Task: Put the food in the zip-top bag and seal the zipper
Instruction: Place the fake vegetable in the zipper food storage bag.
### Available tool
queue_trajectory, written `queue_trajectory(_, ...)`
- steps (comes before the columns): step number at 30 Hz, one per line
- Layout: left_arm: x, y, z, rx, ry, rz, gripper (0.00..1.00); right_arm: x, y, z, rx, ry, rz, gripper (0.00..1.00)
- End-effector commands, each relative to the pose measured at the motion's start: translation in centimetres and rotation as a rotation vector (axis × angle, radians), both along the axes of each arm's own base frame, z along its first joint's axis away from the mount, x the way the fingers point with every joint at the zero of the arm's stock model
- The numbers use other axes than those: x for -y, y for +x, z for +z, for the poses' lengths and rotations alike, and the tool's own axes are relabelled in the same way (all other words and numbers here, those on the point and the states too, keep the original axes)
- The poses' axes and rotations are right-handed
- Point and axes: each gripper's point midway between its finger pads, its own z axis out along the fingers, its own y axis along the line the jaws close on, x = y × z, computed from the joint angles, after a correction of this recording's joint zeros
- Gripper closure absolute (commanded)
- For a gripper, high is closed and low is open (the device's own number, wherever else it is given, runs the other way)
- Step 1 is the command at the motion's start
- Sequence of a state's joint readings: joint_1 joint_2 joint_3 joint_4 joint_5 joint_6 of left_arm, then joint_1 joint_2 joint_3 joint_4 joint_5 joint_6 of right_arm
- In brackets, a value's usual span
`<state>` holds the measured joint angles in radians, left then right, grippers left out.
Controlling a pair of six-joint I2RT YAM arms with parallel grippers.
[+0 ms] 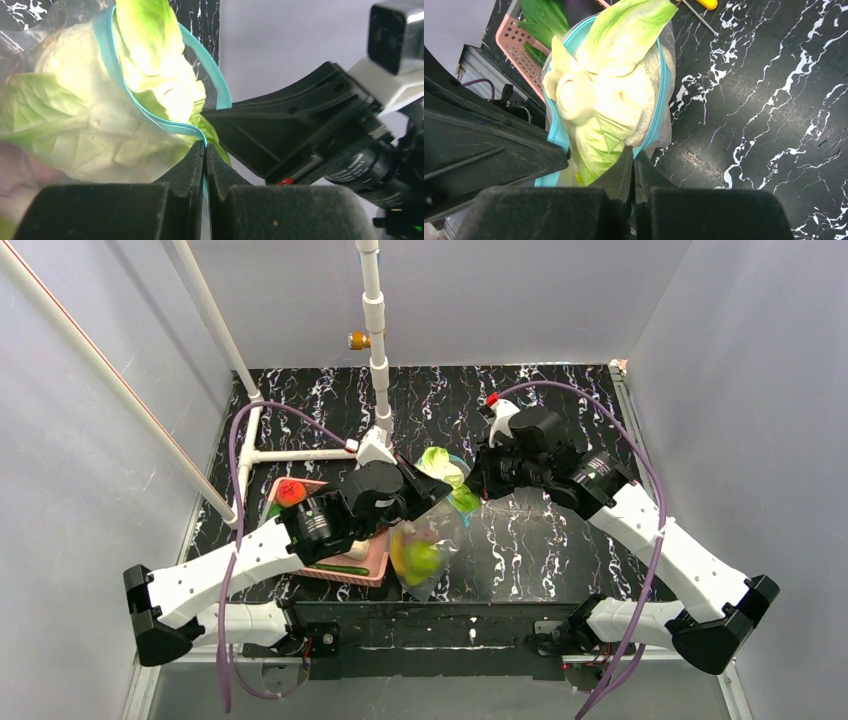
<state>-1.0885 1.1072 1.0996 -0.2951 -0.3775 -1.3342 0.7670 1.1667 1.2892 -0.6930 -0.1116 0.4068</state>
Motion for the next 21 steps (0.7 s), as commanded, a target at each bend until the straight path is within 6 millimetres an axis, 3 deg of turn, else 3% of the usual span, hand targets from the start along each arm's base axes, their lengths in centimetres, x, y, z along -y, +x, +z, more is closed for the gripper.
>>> queue_trajectory(1, -0.5, -1.1, -2.8, 0.013, 0.172, -0.09, 1.0, 0.0, 0.5, 2.6, 0.061, 0.018, -0.014, 0.99)
queue_trajectory(7, -4.9, -0.8, -8.5, -0.049, 0.279, 0.043, 1.0, 0.0, 2.4, -2.7, 0.046, -0.079, -0.056, 0.99)
queue_trajectory(10, -5.0, -0.4, -6.7, -0.011, 0.24, 0.022, 1.0, 0.5, 3.5, -2.9, 0.059, -0.151, -0.08, 0.99)
queue_trajectory(13, -4.9, -0.2, -3.1, 0.055, 0.284, -0.023, 1.0, 1.0, 3.9, -0.1, 0.116, -0.143, -0.096, 0.99)
queue_trajectory(16, -3.8, -0.7, -0.2, 0.089, 0.238, -0.083, 1.0, 0.7, 2.9, 2.3, 0.144, -0.064, -0.059, 0.99)
queue_trajectory(19, -3.2, -1.2, -0.1, 0.08, 0.19, -0.11, 1.0, -0.2, 1.5, 2.8, 0.123, 0.005, -0.003, 0.99)
queue_trajectory(21, -3.7, -1.2, -2.1, 0.051, 0.21, -0.09, 1.0, -0.7, 1.8, 2.1, 0.128, 0.028, 0.0, 0.99)
